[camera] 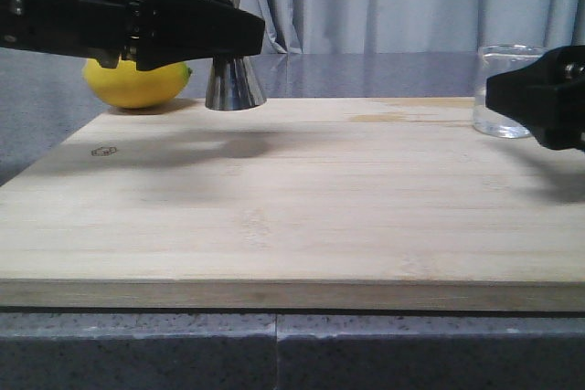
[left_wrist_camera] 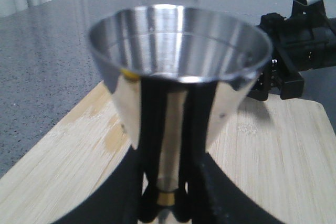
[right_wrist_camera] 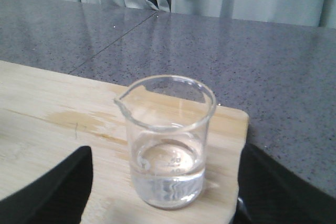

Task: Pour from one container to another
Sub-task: 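Reach the right gripper to the glass beaker and grasp it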

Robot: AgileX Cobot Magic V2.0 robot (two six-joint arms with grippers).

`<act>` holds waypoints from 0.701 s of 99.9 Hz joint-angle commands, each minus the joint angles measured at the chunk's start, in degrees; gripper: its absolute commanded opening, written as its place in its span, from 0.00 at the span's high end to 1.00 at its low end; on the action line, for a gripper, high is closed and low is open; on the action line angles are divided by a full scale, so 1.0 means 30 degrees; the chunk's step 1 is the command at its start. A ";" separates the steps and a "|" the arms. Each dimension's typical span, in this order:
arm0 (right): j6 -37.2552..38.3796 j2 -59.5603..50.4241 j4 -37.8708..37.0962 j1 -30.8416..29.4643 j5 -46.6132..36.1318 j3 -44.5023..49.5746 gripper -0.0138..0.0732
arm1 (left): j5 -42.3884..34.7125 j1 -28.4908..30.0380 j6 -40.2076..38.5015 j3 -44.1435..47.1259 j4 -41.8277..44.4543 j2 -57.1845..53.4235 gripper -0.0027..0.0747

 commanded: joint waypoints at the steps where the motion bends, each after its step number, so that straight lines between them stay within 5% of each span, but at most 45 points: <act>1: 0.0052 0.0160 -0.0237 0.0041 -0.2364 -0.0504 0.27 | 0.2230 -0.0173 -0.0234 -0.0549 -0.1524 -0.0865 0.99; 70: 0.0052 0.2575 -0.0365 0.0041 -0.4310 -0.1641 0.27 | 0.2230 -0.0173 -0.0234 -0.0549 -0.1524 -0.0865 0.99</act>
